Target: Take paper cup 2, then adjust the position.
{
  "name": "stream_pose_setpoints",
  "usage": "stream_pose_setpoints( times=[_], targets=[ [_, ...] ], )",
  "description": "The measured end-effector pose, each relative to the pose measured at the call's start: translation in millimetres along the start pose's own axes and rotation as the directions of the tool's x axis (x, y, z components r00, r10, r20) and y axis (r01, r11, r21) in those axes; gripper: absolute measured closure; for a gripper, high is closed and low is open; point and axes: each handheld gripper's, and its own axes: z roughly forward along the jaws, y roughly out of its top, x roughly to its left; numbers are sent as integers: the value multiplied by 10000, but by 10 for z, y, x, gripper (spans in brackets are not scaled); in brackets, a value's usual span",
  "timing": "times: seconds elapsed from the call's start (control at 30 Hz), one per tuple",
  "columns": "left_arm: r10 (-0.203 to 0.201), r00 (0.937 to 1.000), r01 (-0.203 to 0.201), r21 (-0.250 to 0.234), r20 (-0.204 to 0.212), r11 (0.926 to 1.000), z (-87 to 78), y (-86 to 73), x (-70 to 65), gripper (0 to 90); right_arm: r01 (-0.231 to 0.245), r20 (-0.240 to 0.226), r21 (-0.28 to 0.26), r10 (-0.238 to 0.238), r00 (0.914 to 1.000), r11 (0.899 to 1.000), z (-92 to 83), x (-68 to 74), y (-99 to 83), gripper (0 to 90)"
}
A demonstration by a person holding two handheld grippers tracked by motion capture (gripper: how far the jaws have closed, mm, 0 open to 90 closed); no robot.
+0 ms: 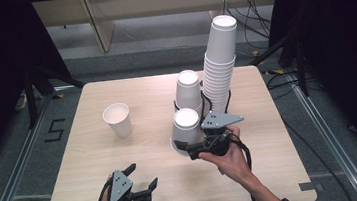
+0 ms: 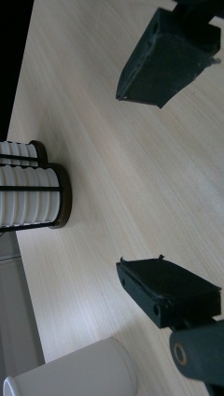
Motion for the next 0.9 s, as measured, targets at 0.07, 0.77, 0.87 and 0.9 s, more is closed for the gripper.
stream_pose_setpoints(
  times=[0.07, 0.77, 0.87, 0.9],
  targets=[
    [-16, 10000, 17, -60, 24, 10000, 8, -4, -1, 143, -4, -281, 122, 7, 9996, 9999, 42, 5, -48, 182],
    [-163, 9963, 266, -1232, 842, 9920, -43, 33, -55, 143, 45, -804, 650, 8, 9968, 9979, 336, 233, -300, 182],
    [-119, 9937, 276, -1396, 1117, 9898, -58, 47, -87, 143, 75, -1117, 479, -21, 9937, 9988, 391, 272, -319, 182],
    [-143, 9922, 324, -1448, 1242, 9889, -57, 51, -100, 143, 102, -1044, 554, -44, 9945, 9984, 395, 291, -320, 182]
  ],
)
